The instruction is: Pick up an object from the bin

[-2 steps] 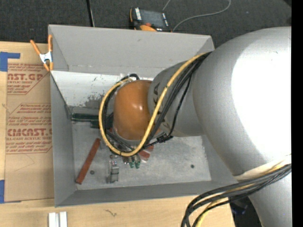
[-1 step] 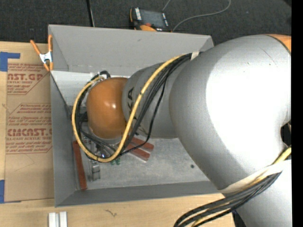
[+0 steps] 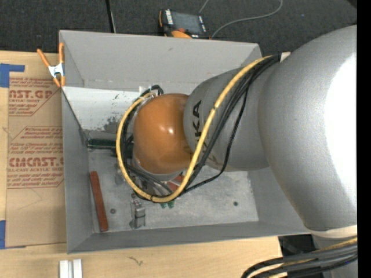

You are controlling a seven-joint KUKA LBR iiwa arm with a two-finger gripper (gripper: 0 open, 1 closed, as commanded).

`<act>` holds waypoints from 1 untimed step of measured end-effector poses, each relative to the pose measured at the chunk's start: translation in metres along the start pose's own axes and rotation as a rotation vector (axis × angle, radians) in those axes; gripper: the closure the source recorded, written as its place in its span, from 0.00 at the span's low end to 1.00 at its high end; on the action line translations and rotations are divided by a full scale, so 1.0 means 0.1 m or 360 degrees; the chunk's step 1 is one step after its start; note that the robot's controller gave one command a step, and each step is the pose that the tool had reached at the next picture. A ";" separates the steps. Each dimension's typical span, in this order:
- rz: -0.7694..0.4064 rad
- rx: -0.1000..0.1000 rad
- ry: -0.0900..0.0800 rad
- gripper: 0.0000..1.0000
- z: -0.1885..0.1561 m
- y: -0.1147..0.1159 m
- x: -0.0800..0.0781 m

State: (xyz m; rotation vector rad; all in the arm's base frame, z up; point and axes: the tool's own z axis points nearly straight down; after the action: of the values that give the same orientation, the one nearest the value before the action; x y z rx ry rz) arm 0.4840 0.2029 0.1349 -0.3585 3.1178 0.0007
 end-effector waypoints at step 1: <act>0.0143 0.0005 -0.0008 0.00 -0.36 -0.84 -0.34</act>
Offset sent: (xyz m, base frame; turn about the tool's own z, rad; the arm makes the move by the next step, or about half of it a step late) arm 0.0482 -0.0690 0.0337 0.0812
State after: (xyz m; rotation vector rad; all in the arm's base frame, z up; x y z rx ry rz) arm 0.5359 0.1292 0.1707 -0.2176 3.1257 -0.0029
